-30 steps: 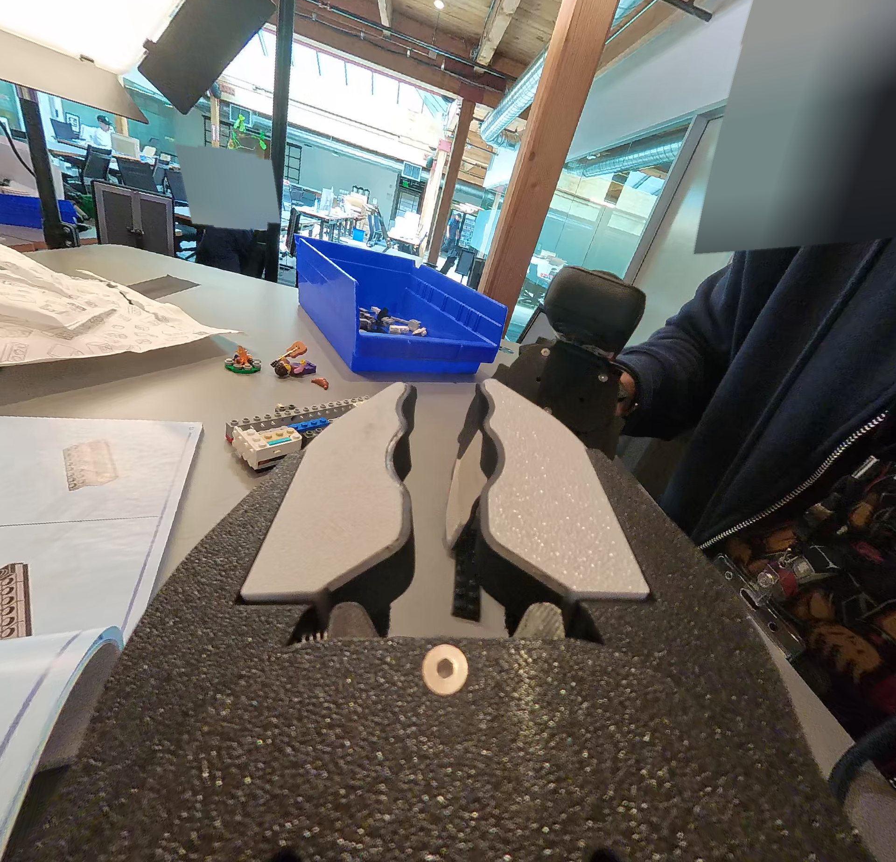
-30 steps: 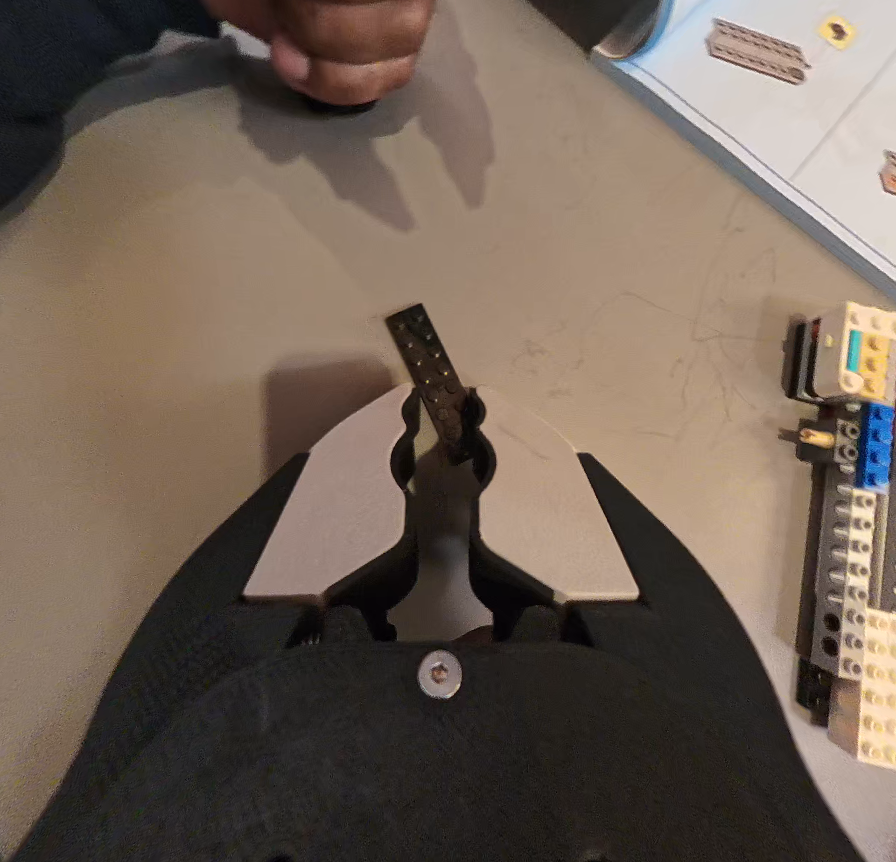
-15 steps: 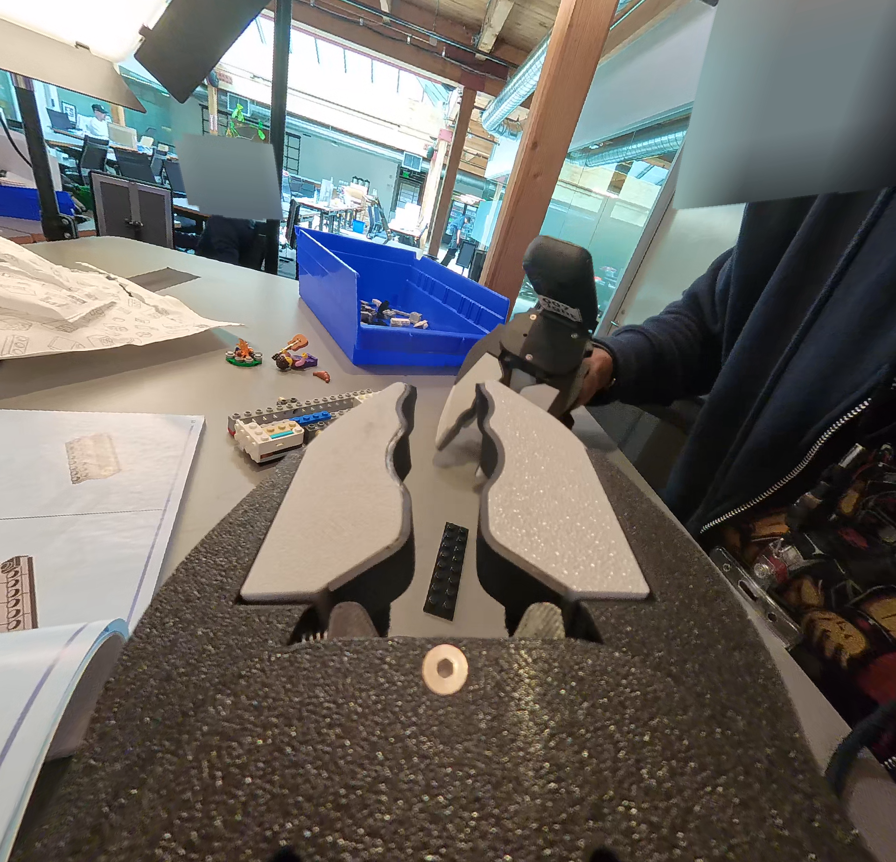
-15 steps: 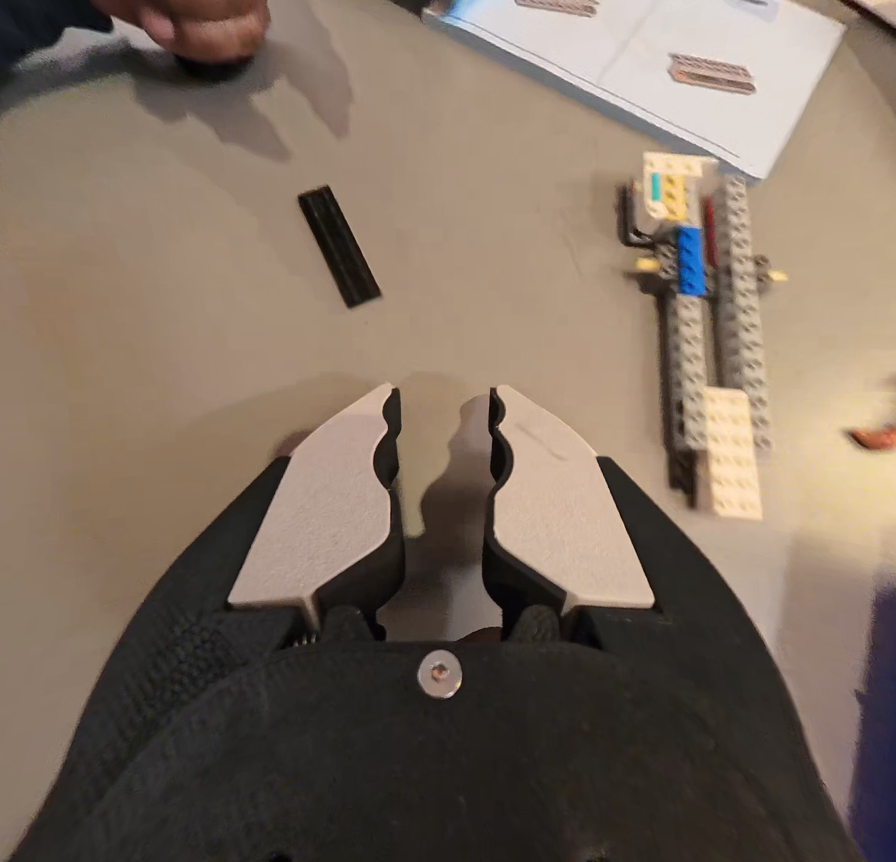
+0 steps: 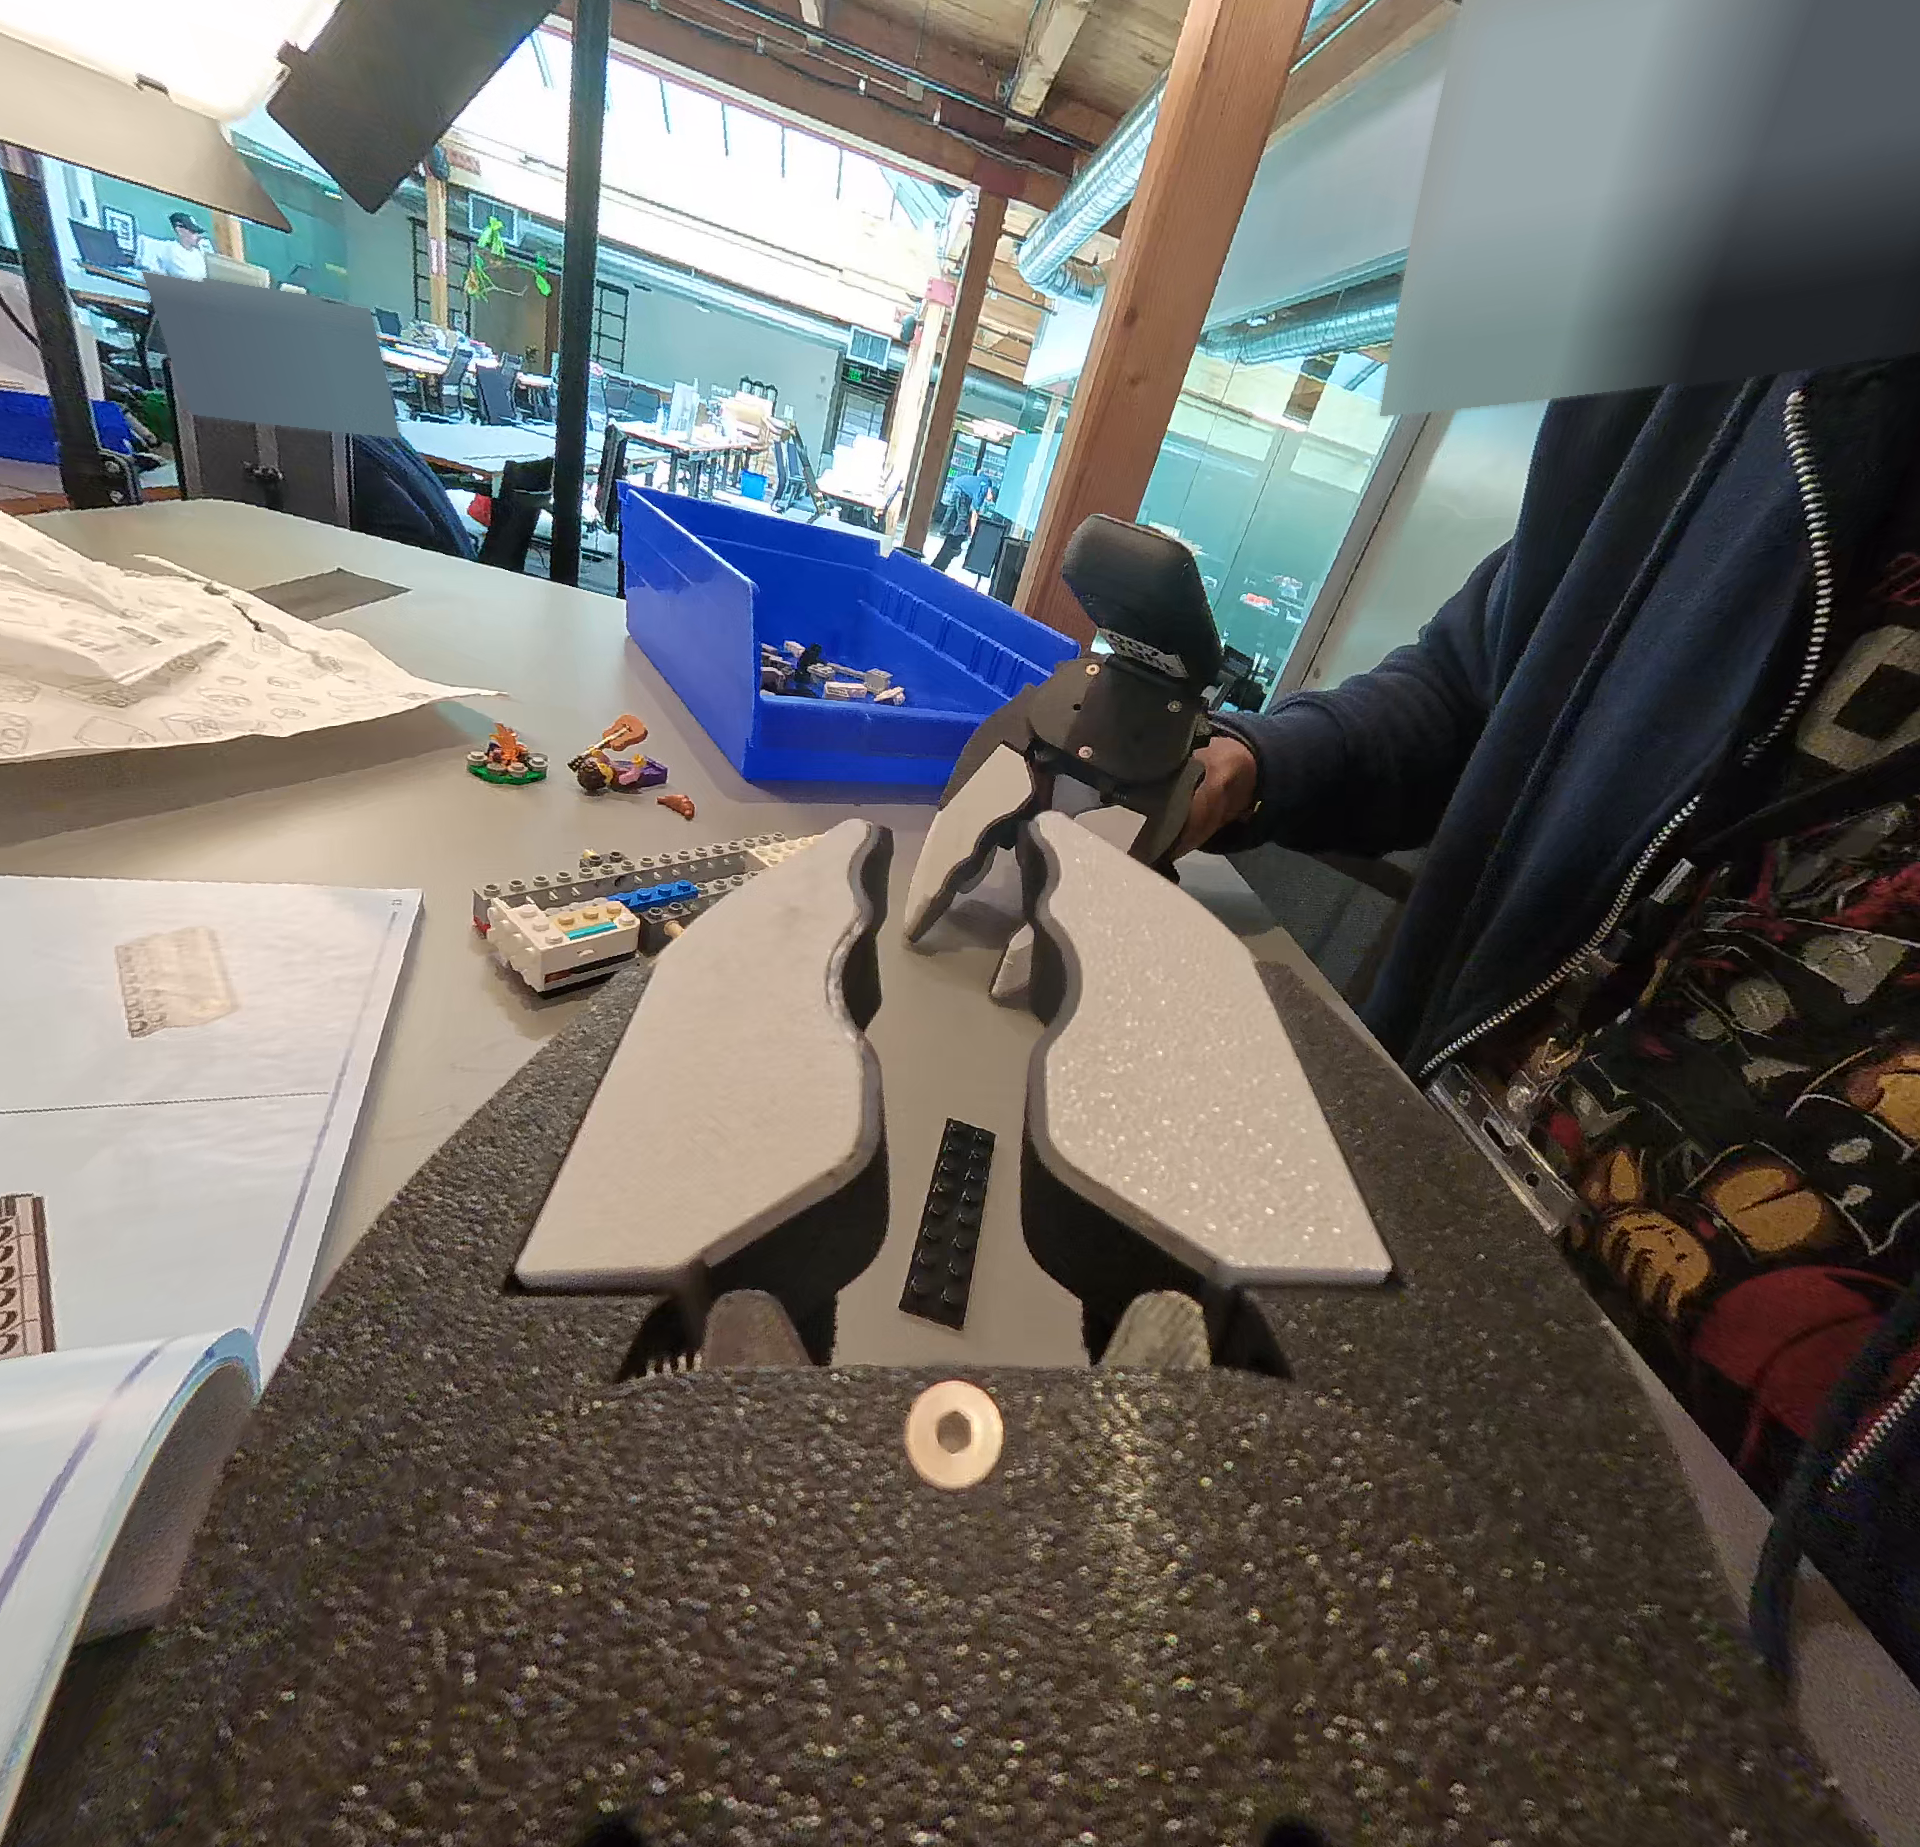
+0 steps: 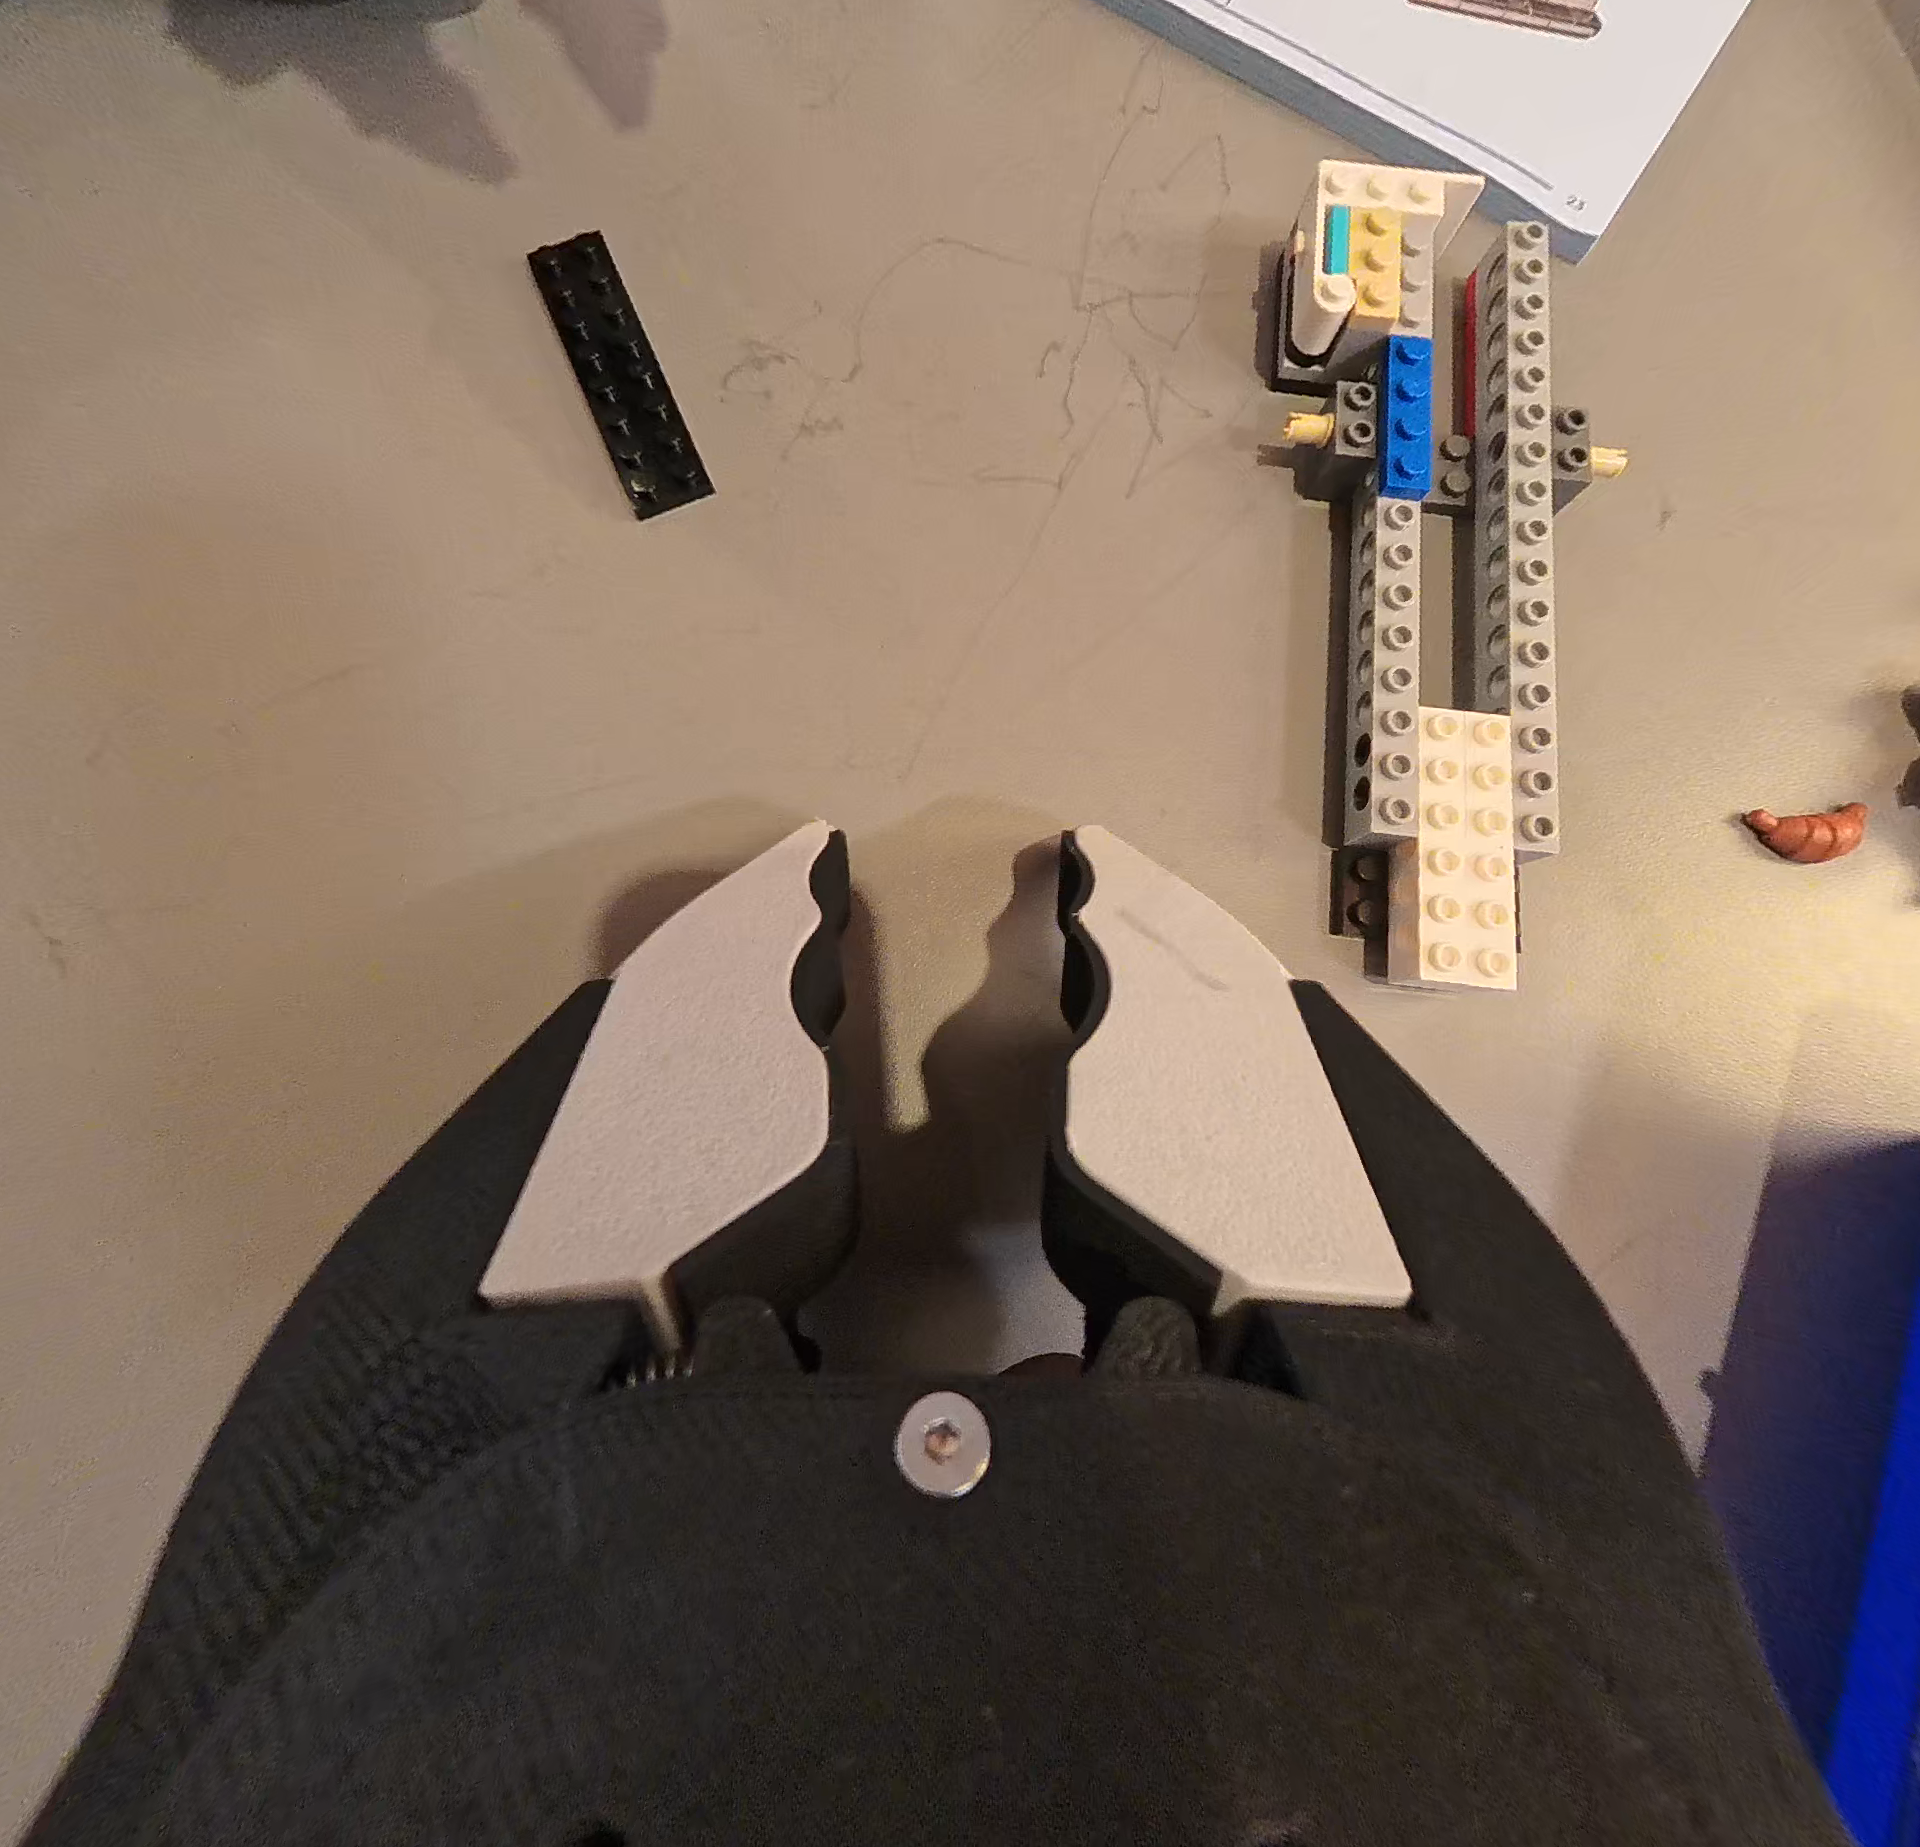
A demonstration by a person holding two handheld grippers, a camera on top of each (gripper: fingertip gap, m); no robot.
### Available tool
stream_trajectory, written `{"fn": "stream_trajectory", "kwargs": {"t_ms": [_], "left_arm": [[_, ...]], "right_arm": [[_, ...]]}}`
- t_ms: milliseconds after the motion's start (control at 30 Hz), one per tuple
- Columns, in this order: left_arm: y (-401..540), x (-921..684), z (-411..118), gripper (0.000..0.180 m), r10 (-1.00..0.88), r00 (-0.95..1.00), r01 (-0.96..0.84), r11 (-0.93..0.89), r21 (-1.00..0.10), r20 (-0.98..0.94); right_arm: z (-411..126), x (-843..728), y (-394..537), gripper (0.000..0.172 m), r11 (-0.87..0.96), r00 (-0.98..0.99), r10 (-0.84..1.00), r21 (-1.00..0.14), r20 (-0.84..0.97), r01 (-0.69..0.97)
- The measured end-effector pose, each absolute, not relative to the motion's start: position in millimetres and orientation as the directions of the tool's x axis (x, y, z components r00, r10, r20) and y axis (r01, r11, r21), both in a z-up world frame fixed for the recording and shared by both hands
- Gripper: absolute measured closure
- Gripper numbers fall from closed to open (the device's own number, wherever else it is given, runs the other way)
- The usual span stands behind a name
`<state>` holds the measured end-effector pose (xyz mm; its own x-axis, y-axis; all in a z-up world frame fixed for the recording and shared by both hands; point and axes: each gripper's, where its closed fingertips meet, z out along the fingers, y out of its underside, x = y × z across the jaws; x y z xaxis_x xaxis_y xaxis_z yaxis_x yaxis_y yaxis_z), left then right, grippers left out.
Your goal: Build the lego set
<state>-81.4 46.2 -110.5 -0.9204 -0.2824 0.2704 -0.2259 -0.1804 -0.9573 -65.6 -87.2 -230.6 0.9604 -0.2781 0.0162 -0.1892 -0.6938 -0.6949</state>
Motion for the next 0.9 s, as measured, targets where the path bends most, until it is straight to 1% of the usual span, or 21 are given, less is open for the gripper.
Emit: {"fn": "stream_trajectory", "kwargs": {"t_ms": [333, 500, 600, 667, 700, 733, 800, 900], "left_arm": [[45.8, -79.8, -112.1, 0.156, -0.278, -0.916, -0.246, -0.178, -0.953, 0.288], [52.2, -77.5, -108.5, 0.156, -0.274, -0.91, -0.254, -0.226, -0.941, 0.311], [55.6, -75.6, -107.1, 0.156, -0.276, -0.904, -0.26, -0.25, -0.933, 0.326], [56.6, -74.8, -106.8, 0.156, -0.279, -0.902, -0.261, -0.257, -0.93, 0.33], [56.9, -74.8, -106.7, 0.156, -0.281, -0.901, -0.26, -0.26, -0.93, 0.331], [57.3, -74.5, -106.4, 0.156, -0.281, -0.9, -0.261, -0.264, -0.929, 0.333], [58.1, -73.1, -106.4, 0.156, -0.276, -0.897, -0.271, -0.272, -0.923, 0.345], [57.9, -71.1, -107.2, 0.156, -0.265, -0.892, -0.294, -0.276, -0.915, 0.366]], "right_arm": [[-230.8, -68.0, -85.7, 0.133, -0.691, 0.964, -0.264, -0.694, -0.017, -0.202], [-226.9, -72.6, -84.6, 0.132, -0.679, 0.972, -0.234, -0.711, -0.029, -0.185], [-206.9, -83.5, -87.4, 0.132, -0.599, 0.983, -0.179, -0.789, -0.034, -0.137], [-185.3, -99.5, -100.8, 0.134, -0.574, 0.991, -0.109, -0.809, -0.076, -0.126], [-169.7, -105.4, -111.9, 0.134, -0.572, 0.996, -0.063, -0.815, -0.07, -0.094], [-152.8, -103.9, -126.5, 0.134, -0.579, 0.999, -0.032, -0.814, -0.029, -0.042], [-120.8, -73.4, -164.5, 0.134, -0.623, 0.995, -0.044, -0.781, 0.093, 0.046], [-89.9, 12.8, -235.0, 0.135, -0.737, 0.957, -0.164, -0.675, 0.238, 0.041]]}}
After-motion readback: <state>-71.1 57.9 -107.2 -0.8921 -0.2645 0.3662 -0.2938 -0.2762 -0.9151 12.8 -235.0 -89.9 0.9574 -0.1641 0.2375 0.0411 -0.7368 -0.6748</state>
